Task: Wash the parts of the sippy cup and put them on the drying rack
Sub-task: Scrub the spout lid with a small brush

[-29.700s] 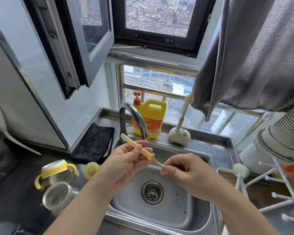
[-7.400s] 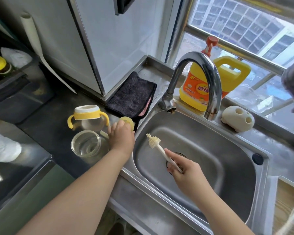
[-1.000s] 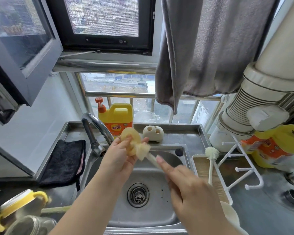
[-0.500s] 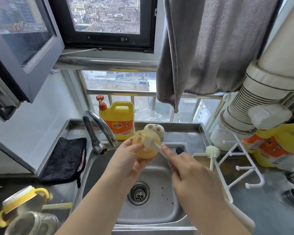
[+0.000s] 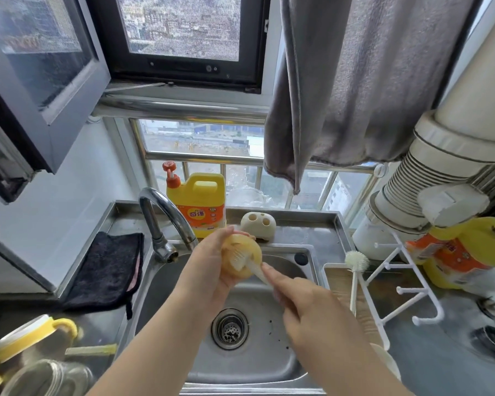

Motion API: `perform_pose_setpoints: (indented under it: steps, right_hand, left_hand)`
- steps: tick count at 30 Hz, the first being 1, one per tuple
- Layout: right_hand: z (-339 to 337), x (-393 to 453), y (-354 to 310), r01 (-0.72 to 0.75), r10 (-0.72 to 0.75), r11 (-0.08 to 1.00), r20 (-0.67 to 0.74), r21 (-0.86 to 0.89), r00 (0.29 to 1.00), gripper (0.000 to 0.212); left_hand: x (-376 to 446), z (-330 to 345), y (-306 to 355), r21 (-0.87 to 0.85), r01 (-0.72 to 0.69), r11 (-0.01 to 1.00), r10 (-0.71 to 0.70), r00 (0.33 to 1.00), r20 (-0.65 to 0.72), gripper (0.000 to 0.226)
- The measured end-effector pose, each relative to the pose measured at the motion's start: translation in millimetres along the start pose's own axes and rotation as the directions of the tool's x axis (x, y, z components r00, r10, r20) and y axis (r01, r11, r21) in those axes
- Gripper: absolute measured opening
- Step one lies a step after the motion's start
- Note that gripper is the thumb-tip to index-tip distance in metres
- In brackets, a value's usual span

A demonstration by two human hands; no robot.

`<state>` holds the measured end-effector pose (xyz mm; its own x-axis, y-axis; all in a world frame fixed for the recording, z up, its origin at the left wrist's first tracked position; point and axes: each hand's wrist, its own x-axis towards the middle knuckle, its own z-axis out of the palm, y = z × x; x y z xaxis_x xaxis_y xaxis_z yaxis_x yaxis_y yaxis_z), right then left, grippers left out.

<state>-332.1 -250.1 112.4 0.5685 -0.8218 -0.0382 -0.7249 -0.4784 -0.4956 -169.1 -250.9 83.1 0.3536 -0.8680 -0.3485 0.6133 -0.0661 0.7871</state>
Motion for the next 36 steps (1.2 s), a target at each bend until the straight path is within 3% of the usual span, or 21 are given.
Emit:
perform_pose_setpoints:
  steps: [6,9,13,17,22,28,29,33,35,36]
  right_hand:
    - [3.0,1.9,-1.7,-0.005,0.023,0.929,0.044,-0.371,0.999,0.066]
    - [13.2,6.5,0.0,-0.002,0.011,0.938,0.025,-0.347,1.0,0.067]
    - [8.0,9.8,19.4,-0.014,0.022,0.994,0.071,-0.113,0.997,0.049]
    - [2.0,7.7,15.9,0.011,0.003,0.966,0.055,-0.258,0.998,0.051]
    - [1.6,6.4,11.5,0.008,-0.02,0.95,-0.035,-0.312,0.999,0.054]
    - [0.6,13.9,-1.1,0.116,-0.137,0.891,-0.017,-0.439,0.99,0.066]
    - [5.3,14.1,1.9,0.119,-0.156,0.901,-0.056,-0.418,0.986,0.064]
    - [14.1,27.4,2.7,0.033,-0.034,0.951,0.003,-0.308,0.999,0.057]
    - [23.0,29.4,2.3,-0.031,0.029,0.999,0.082,0.025,0.996,0.049]
    - [28.9,27.5,3.0,-0.115,0.075,0.961,0.164,0.253,0.984,0.044]
  left_hand:
    - [-1.0,-2.1,-17.2,0.017,0.082,0.996,-0.08,0.993,-0.082,0.014]
    - [3.5,-3.5,-13.8,0.084,0.05,0.995,-0.042,0.994,-0.1,0.022]
    - [-1.5,-14.8,-13.5,0.122,0.074,0.99,-0.072,0.997,-0.02,0.037]
    - [-2.0,-15.4,-25.1,0.036,0.082,0.996,-0.081,0.996,-0.027,0.021]
    - [13.6,-23.4,-16.3,-0.045,0.012,0.999,-0.019,0.989,-0.149,0.027]
    - [14.5,-16.6,-7.2,0.018,-0.064,0.998,0.066,0.991,-0.113,0.017]
    - [13.2,-14.5,-7.8,0.047,-0.081,0.996,0.086,0.991,-0.104,0.016]
    - [9.7,-10.9,-16.7,0.227,-0.205,0.952,0.223,0.973,-0.057,0.03]
    - [8.3,-12.9,-20.5,0.295,-0.266,0.918,0.289,0.956,-0.037,0.033]
    - [7.9,-14.5,-21.5,0.308,-0.284,0.908,0.308,0.951,-0.033,0.034]
